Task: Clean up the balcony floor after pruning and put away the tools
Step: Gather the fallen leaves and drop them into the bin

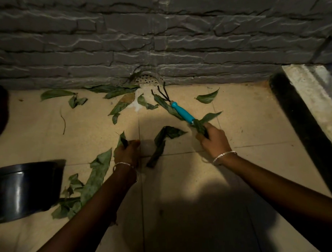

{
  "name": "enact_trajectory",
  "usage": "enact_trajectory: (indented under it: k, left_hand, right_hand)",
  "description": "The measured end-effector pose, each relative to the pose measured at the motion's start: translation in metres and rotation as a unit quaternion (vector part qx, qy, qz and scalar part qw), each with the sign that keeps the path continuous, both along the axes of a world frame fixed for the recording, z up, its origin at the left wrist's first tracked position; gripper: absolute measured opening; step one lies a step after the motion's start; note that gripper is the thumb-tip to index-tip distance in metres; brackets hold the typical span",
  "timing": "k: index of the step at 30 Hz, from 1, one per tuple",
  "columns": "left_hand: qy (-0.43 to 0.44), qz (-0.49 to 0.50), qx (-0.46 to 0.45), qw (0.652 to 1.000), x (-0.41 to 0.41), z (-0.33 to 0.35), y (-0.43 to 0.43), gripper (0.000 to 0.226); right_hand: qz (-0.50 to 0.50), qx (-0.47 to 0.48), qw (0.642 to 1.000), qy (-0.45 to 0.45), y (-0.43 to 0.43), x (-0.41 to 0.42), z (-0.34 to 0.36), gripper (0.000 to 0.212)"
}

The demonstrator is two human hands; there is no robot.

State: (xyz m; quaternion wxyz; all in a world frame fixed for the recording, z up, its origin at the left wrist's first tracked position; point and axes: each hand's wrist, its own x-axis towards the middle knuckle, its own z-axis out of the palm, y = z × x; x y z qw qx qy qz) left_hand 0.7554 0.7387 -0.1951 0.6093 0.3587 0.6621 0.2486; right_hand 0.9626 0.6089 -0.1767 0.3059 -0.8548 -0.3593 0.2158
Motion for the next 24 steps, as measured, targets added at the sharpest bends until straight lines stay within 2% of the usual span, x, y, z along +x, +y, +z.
enact_trajectory:
  k: [3, 6, 8, 10, 11, 12, 15, 18, 21, 22, 24]
  left_hand:
    - [-0.003, -0.011, 0.012, 1.000, -0.004, -0.003, 0.001, 0.020]
    - [0.010, -0.066, 0.046, 0.997, -0.009, -0.004, -0.008, 0.001]
    - [0.018, -0.121, 0.070, 0.990, -0.012, -0.005, -0.011, 0.011]
    - [0.039, -0.187, 0.101, 0.977, -0.012, -0.004, -0.015, 0.024]
    - [0.050, -0.212, 0.116, 0.969, -0.012, -0.005, -0.017, 0.029]
    - [0.061, -0.232, 0.131, 0.962, -0.012, -0.006, -0.018, 0.032]
    - [0.107, -0.288, 0.168, 0.937, -0.008, -0.006, -0.019, 0.042]
    - [0.149, -0.331, 0.181, 0.914, 0.002, -0.008, -0.019, 0.054]
    - [0.202, -0.373, 0.205, 0.882, 0.015, -0.013, -0.022, 0.064]
    - [0.228, -0.385, 0.216, 0.868, 0.018, -0.016, -0.024, 0.063]
    - [0.276, -0.394, 0.233, 0.845, 0.023, -0.019, -0.025, 0.055]
  right_hand:
    - [0.103, -0.007, 0.992, -0.067, 0.029, -0.003, -0.002, 0.050]
    - [0.249, -0.024, 0.960, -0.129, 0.063, -0.006, -0.008, 0.068]
    - [0.325, -0.070, 0.930, -0.155, 0.080, -0.007, -0.015, 0.069]
    - [0.367, -0.132, 0.898, -0.205, 0.089, -0.007, -0.020, 0.055]
    - [0.367, -0.144, 0.893, -0.219, 0.090, -0.007, -0.019, 0.047]
    - [0.350, -0.140, 0.900, -0.218, 0.089, -0.005, -0.019, 0.040]
    - [0.242, -0.075, 0.951, -0.176, 0.078, 0.000, -0.016, 0.031]
    - [0.116, 0.011, 0.992, -0.052, 0.056, 0.006, -0.008, 0.023]
    - [0.013, 0.069, 0.989, 0.129, 0.027, 0.020, 0.002, 0.014]
    - [-0.017, 0.080, 0.984, 0.158, 0.018, 0.028, 0.004, 0.012]
    - [-0.062, 0.068, 0.987, 0.132, 0.005, 0.046, 0.005, 0.017]
